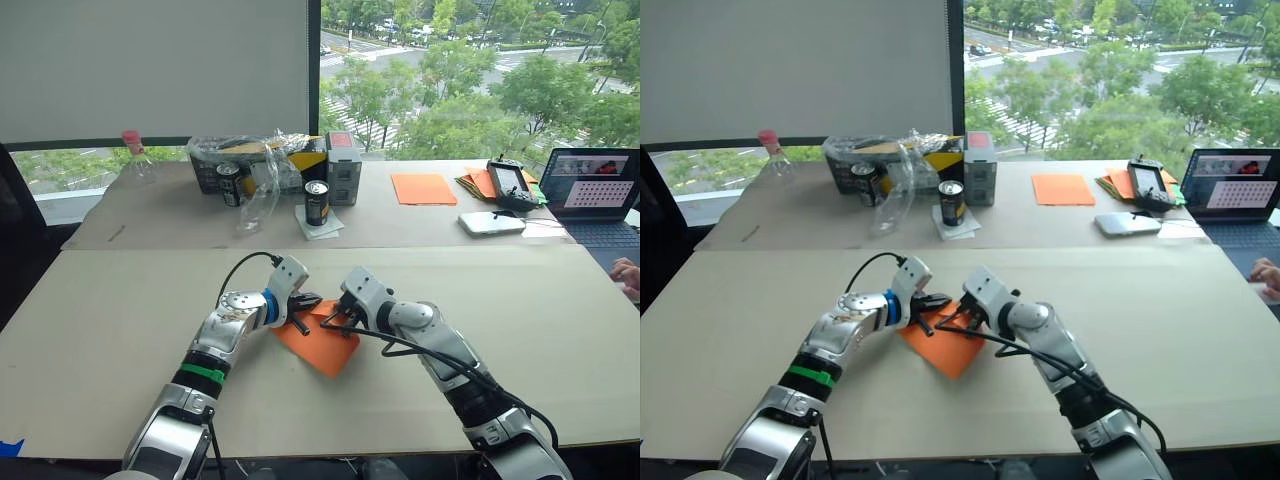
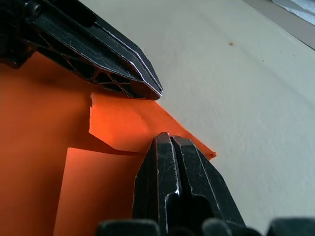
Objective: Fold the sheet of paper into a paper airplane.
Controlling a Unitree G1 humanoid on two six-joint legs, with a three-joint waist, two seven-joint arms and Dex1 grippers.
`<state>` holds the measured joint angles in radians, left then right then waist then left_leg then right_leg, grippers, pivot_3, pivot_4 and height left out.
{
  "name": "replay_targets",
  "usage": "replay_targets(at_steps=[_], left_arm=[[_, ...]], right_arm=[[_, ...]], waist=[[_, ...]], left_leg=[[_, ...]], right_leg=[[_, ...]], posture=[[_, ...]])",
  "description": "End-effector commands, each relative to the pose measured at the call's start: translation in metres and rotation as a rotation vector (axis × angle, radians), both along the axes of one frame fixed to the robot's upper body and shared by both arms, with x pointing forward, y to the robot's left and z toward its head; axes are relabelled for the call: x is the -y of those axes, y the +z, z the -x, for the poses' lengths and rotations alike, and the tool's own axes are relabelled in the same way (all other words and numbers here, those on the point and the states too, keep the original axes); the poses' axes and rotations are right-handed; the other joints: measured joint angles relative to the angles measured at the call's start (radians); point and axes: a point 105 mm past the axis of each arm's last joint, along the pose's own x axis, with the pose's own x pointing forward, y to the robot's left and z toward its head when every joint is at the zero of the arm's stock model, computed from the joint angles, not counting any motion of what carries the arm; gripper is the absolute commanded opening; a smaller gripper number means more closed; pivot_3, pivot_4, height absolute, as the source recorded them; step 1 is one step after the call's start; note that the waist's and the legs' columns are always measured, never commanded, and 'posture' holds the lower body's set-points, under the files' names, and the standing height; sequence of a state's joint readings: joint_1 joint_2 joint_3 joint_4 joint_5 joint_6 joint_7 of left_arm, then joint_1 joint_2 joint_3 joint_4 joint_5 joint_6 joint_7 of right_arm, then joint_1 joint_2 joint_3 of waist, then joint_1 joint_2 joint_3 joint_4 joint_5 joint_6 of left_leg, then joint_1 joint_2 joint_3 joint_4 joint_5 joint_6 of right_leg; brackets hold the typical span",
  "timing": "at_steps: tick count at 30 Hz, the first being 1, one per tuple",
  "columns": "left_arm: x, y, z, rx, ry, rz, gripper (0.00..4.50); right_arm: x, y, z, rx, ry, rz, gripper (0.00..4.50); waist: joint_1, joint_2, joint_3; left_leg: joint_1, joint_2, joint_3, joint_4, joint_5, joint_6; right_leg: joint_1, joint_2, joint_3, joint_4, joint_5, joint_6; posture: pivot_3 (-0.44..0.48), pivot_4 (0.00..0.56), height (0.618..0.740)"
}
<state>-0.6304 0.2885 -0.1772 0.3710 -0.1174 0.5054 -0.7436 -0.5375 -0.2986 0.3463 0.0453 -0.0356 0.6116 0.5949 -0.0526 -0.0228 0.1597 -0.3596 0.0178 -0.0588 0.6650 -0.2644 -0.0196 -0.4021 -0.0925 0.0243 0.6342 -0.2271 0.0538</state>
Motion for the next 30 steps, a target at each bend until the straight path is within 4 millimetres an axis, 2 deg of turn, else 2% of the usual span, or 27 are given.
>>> replay_targets(at_steps=[1, 9, 13, 16, 19, 21, 23, 25, 30], left_arm=[[-0.052, -0.037, 0.002, -0.146, 0.161, -0.117, 0.02], [-0.090, -0.035, 0.023, -0.188, 0.219, -0.141, 0.02], [-0.106, -0.034, 0.027, -0.184, 0.266, -0.150, 0.02], [-0.112, -0.021, 0.021, -0.126, 0.306, -0.100, 0.02], [-0.103, 0.002, 0.012, -0.047, 0.308, 0.024, 0.02], [-0.082, 0.028, 0.008, 0.005, 0.245, 0.185, 0.02], [-0.053, 0.043, 0.011, 0.020, 0.130, 0.252, 0.02], [-0.035, 0.041, 0.015, 0.008, 0.066, 0.237, 0.02], [-0.009, 0.029, 0.011, -0.005, 0.016, 0.182, 0.02]], right_arm=[[-0.009, -0.023, 0.014, -0.091, 0.050, 0.026, 0.00], [-0.010, -0.028, 0.014, -0.107, 0.055, 0.039, 0.00], [-0.010, -0.030, 0.014, -0.112, 0.053, 0.045, 0.00], [-0.009, -0.030, 0.014, -0.113, 0.053, 0.046, 0.00], [-0.009, -0.030, 0.014, -0.114, 0.054, 0.048, 0.00], [-0.009, -0.031, 0.014, -0.115, 0.055, 0.049, 0.00], [-0.009, -0.031, 0.014, -0.116, 0.055, 0.049, 0.00], [-0.009, -0.031, 0.014, -0.115, 0.055, 0.049, 0.00], [-0.007, -0.030, 0.014, -0.114, 0.046, 0.049, 0.00]], waist=[[-0.006, 0.000, 0.000], [-0.025, 0.000, -0.001], [-0.022, 0.000, -0.002], [-0.022, 0.000, -0.002], [-0.018, 0.000, -0.002], [-0.016, 0.000, -0.002], [-0.014, -0.001, -0.001], [-0.014, -0.002, -0.001], [-0.018, -0.002, -0.001]], left_leg=[[0.000, 0.000, 0.000, 0.000, 0.000, 0.000], [0.006, 0.002, 0.001, -0.007, 0.000, 0.000], [0.007, 0.002, 0.002, -0.007, 0.000, 0.000], [0.007, 0.002, 0.002, -0.007, 0.000, 0.000], [0.007, 0.002, 0.003, -0.007, 0.000, 0.000], [0.006, 0.001, 0.003, -0.007, 0.000, 0.000], [0.005, 0.001, 0.003, -0.006, 0.000, 0.000], [0.005, 0.001, 0.003, -0.006, 0.000, 0.000], [0.005, 0.001, 0.003, -0.006, 0.000, 0.000]], right_leg=[[0.000, 0.000, 0.000, 0.000, 0.000, 0.000], [0.000, 0.003, 0.005, 0.000, -0.002, 0.001], [0.000, 0.003, 0.006, 0.000, -0.002, 0.001], [0.000, 0.003, 0.006, 0.000, -0.002, 0.001], [0.000, 0.003, 0.007, 0.000, -0.002, 0.001], [0.000, 0.003, 0.007, 0.000, -0.002, 0.001], [-0.001, 0.003, 0.006, 0.000, -0.001, -0.001], [-0.001, 0.003, 0.007, -0.001, 0.000, -0.002], [-0.001, 0.003, 0.007, -0.001, 0.000, -0.002]], posture=[[0.000, 0.150, 0.715], [0.000, 0.150, 0.715], [0.000, 0.150, 0.715], [0.000, 0.150, 0.715], [0.000, 0.150, 0.715], [0.000, 0.150, 0.715], [0.000, 0.150, 0.715], [0.000, 0.150, 0.715], [0.000, 0.150, 0.715]])
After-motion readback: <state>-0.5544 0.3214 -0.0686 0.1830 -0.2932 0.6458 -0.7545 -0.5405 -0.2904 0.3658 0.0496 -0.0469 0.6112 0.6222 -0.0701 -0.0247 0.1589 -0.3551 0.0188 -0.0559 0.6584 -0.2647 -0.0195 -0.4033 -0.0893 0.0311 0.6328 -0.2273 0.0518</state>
